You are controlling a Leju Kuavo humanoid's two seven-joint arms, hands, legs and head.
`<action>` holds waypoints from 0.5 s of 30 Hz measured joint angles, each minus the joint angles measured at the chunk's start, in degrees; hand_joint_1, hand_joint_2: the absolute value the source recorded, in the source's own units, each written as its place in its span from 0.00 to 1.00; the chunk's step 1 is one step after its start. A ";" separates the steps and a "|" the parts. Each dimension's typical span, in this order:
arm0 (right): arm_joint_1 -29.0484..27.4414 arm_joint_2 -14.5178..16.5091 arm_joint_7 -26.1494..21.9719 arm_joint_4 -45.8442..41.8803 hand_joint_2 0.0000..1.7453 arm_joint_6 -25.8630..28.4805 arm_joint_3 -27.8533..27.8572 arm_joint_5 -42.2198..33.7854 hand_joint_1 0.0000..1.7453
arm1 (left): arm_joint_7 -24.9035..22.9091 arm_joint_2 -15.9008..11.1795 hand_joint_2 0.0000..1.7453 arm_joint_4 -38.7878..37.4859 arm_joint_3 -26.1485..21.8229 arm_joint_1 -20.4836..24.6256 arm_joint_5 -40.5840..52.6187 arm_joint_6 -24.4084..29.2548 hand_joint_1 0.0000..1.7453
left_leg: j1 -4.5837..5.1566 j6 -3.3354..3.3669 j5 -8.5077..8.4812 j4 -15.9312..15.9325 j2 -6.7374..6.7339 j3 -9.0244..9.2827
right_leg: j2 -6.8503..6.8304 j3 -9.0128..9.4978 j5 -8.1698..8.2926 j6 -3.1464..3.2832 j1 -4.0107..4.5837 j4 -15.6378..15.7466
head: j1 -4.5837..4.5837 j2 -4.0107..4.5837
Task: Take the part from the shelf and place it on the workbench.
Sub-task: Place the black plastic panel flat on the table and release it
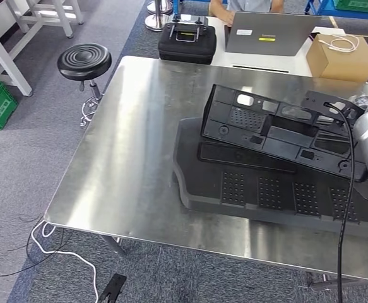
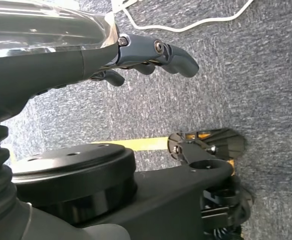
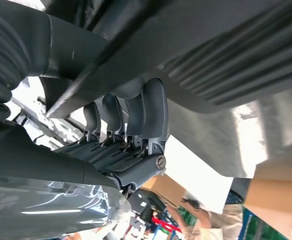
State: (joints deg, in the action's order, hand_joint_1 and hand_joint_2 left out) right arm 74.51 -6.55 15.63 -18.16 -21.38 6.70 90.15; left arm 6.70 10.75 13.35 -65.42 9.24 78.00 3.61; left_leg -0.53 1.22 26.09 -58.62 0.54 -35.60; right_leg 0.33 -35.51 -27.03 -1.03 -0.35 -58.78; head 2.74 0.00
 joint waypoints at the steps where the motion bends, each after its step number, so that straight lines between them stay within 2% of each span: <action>1: 0.15 -0.01 0.10 0.07 0.75 -0.30 -0.01 0.02 0.75 | 0.18 0.00 1.00 0.00 -0.01 0.05 -0.02 -0.03 0.00 | -0.17 0.24 -0.13 0.15 -0.02 0.07 | -0.03 -0.64 -1.18 -0.30 -0.06 -1.66 | -0.06 0.00; 2: 0.23 -0.03 0.21 0.17 0.50 -0.66 -0.01 0.03 0.50 | 0.37 0.00 1.00 0.00 -0.01 0.10 -0.03 -0.02 0.00 | -0.27 0.38 -0.18 0.21 -0.04 0.11 | -0.07 -1.85 -2.90 -0.58 -0.16 -4.58 | -0.11 0.00; 4: 0.28 -0.09 0.39 0.48 0.00 -1.38 -0.01 0.02 0.00 | 0.68 0.00 1.00 0.00 -0.01 0.13 -0.02 0.05 0.00 | -0.31 0.49 -0.17 0.20 -0.04 0.12 | -0.09 -5.29 -6.23 -1.04 -0.35 -12.35 | -0.17 0.00; 5: 0.29 -0.14 0.43 0.60 0.00 -1.69 0.00 0.02 0.00 | 0.77 0.00 1.00 0.00 -0.01 0.12 -0.04 0.06 0.00 | -0.32 0.51 -0.16 0.18 -0.04 0.15 | -0.09 -6.52 -6.85 -1.20 -0.43 -14.93 | -0.18 0.00; 6: 0.35 -0.19 0.44 0.70 0.00 -1.96 0.01 0.02 0.00 | 0.81 0.00 1.00 0.00 -0.02 0.11 -0.09 0.03 0.00 | -0.34 0.50 -0.13 0.17 -0.03 0.22 | -0.10 -6.79 -6.37 -1.31 -0.49 -15.41 | -0.18 0.00; 7: 0.47 -0.22 0.45 0.74 0.00 -2.21 0.01 0.03 0.00 | 0.84 0.00 0.75 0.00 -0.03 0.14 -0.15 -0.02 0.00 | -0.37 0.45 -0.08 0.17 -0.03 0.34 | -0.10 -5.87 -4.81 -1.36 -0.54 -13.35 | -0.18 0.00; 9: 0.77 -0.27 0.48 0.77 0.00 -2.71 0.01 0.03 0.00 | 0.72 0.00 0.25 0.00 -0.06 0.31 -0.21 -0.11 0.00 | -0.38 0.21 0.10 0.16 0.00 0.59 | -0.09 -2.06 -0.82 -1.30 -0.55 -5.32 | -0.16 0.00; 10: 0.93 -0.27 0.52 0.81 0.00 -2.95 0.00 0.03 0.00 | 0.60 0.00 0.00 0.00 -0.07 0.41 -0.19 -0.10 0.00 | -0.33 0.02 0.17 0.13 0.02 0.59 | -0.06 -0.46 0.43 -1.11 -0.44 -1.85 | -0.15 0.00; 11: 1.06 -0.26 0.62 0.86 0.00 -3.17 0.00 0.03 0.00 | 0.43 0.00 0.00 0.00 -0.07 0.48 -0.17 -0.04 0.00 | -0.26 -0.19 0.18 0.13 0.03 0.52 | -0.04 0.44 0.93 -0.84 -0.32 0.19 | -0.14 0.00; 12: 1.15 -0.25 0.75 0.93 0.00 -3.39 -0.01 0.03 0.00 | 0.27 0.00 0.00 0.00 -0.07 0.49 -0.16 0.05 0.00 | -0.19 -0.40 0.15 0.16 0.04 0.42 | -0.02 0.66 0.76 -0.49 -0.18 0.77 | -0.11 0.00; 15: 1.33 -0.16 1.00 1.08 0.00 -3.88 -0.01 0.03 0.00 | 0.04 -0.02 0.00 0.00 -0.08 0.49 -0.14 0.37 0.00 | -0.16 -1.18 0.68 -0.23 0.02 0.14 | -0.14 0.51 0.92 0.66 -0.32 1.01 | -0.07 0.00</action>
State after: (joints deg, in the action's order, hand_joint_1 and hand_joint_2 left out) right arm 75.84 -6.71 16.63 -17.08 -25.25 6.70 90.18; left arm 6.75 10.73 13.35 -65.50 9.73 77.85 3.98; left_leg -0.69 0.04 26.77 -58.84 0.56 -35.46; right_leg 0.19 -35.00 -26.11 -0.38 -0.67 -57.77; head 2.67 0.00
